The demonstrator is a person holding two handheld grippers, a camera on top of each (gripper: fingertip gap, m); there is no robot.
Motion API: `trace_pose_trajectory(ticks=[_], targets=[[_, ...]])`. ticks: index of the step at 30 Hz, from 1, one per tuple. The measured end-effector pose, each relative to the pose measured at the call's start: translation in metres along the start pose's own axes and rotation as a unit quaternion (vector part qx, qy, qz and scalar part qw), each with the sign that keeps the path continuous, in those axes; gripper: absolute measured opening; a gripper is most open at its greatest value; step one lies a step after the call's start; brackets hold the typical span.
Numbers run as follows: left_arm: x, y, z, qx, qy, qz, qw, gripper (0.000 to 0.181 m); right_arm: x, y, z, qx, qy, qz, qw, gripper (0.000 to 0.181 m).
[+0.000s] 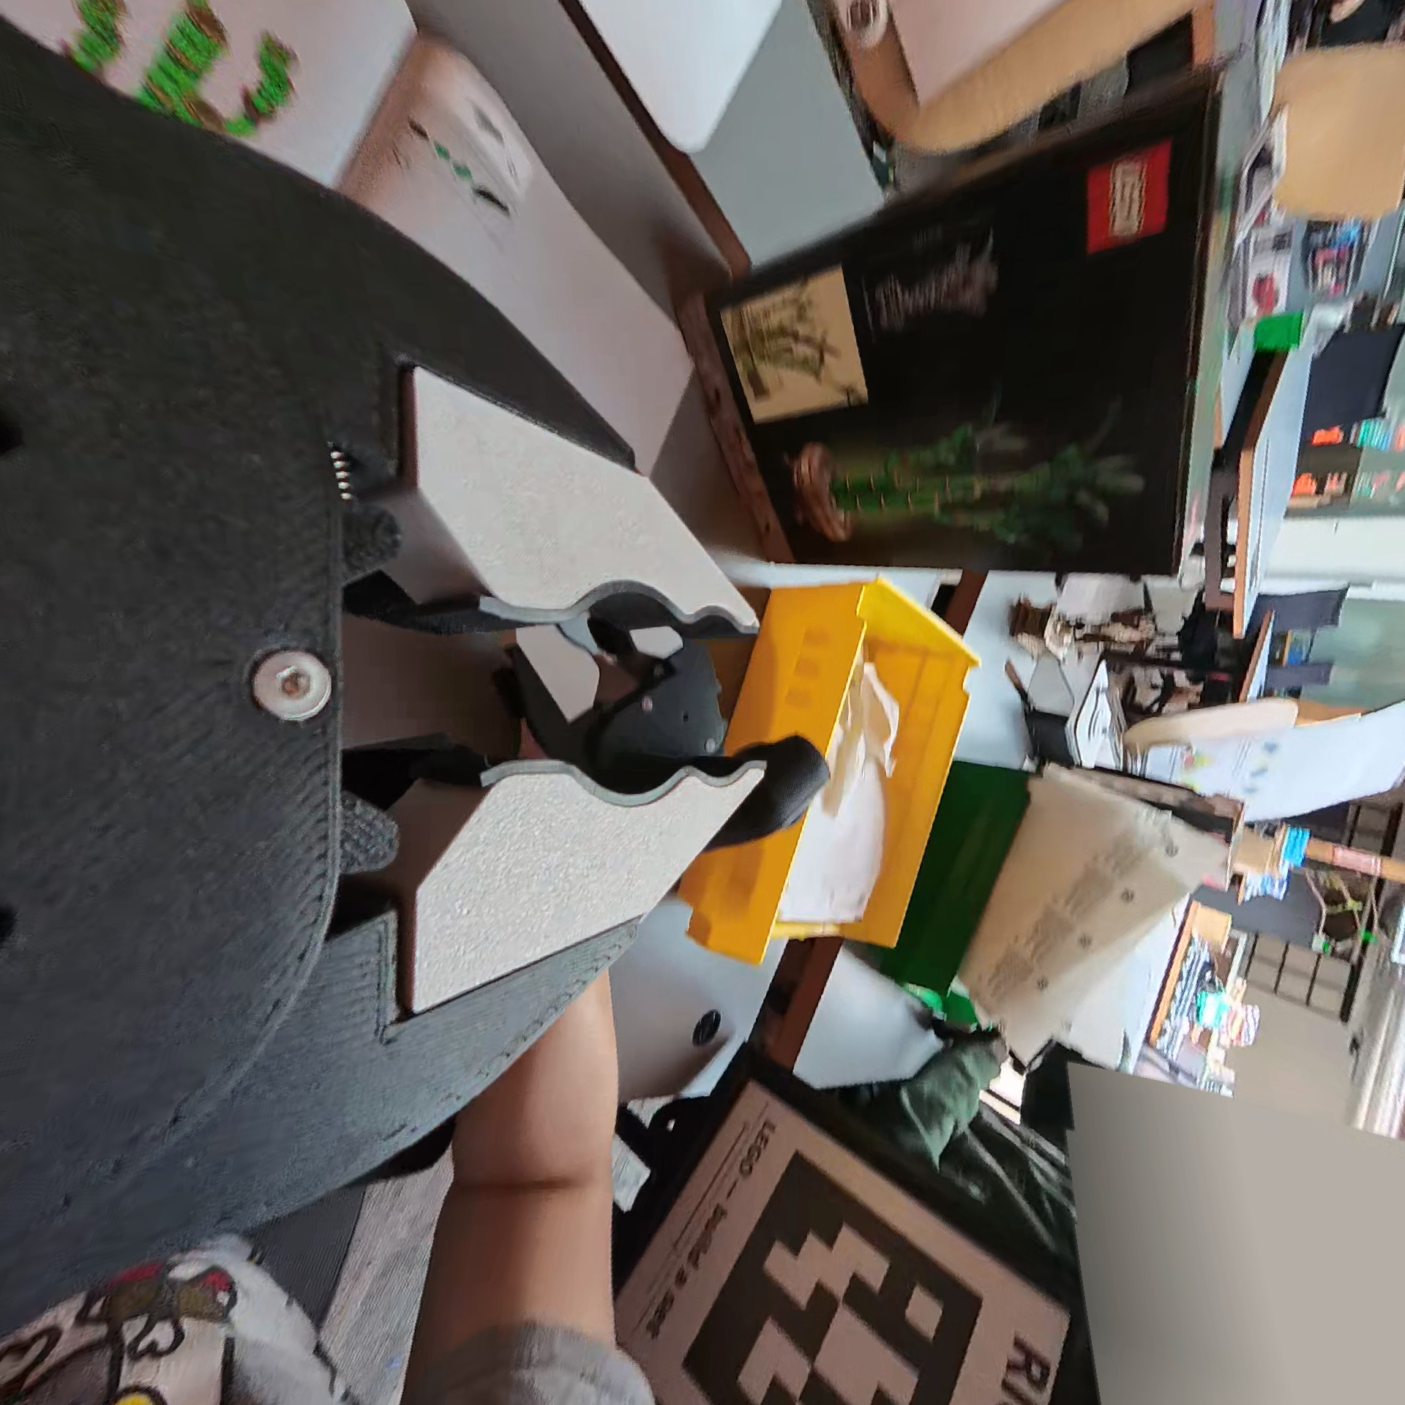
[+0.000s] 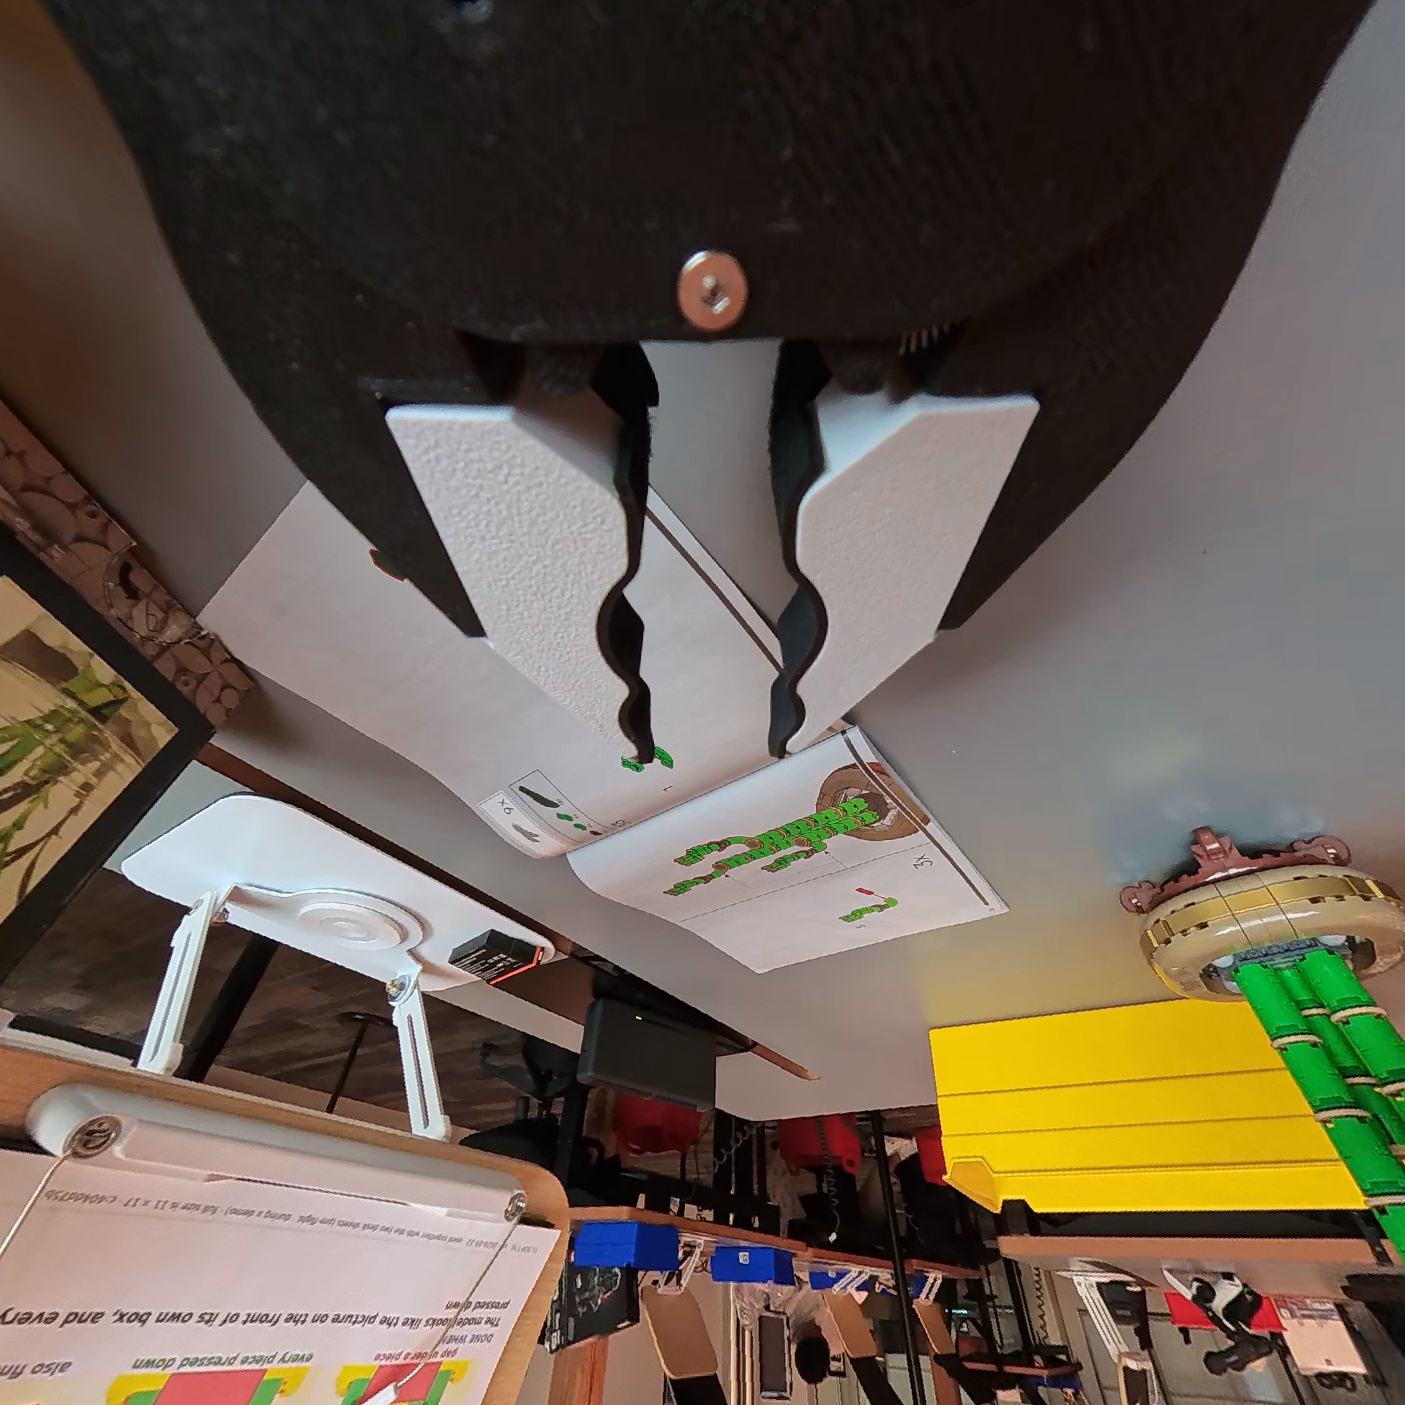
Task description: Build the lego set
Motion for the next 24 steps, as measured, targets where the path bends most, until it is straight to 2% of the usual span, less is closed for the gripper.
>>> trace_pose_trajectory(ticks=[7, 11, 24], targets=[[-0.019, 0.01, 0.031, 0.024, 0.075, -0.006, 0.997, 0.026, 0.0, 0.0, 0.0, 0.0, 0.0, 0.0, 1.0, 0.03], [-0.028, 0.019, 0.039, 0.021, 0.094, -0.033, 0.995, 0.026, 0.0, 0.0, 0.001, -0.003, 0.0, 0.002, 1.0, 0.03], [-0.032, 0.022, 0.067, 0.017, 0.16, -0.059, 0.985, 0.026, 0.002, -0.001, 0.001, -0.005, 0.0, 0.009, 1.0, 0.03]])
Point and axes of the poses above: each gripper's, where its closed fingertips meet, x back along the fingers, y out of its underside, z = x × y across the jaws, the point moved 6 cm from there along x, back along the fingers, and after that the axes turned 1 degree about x, right-handed, at the moved point
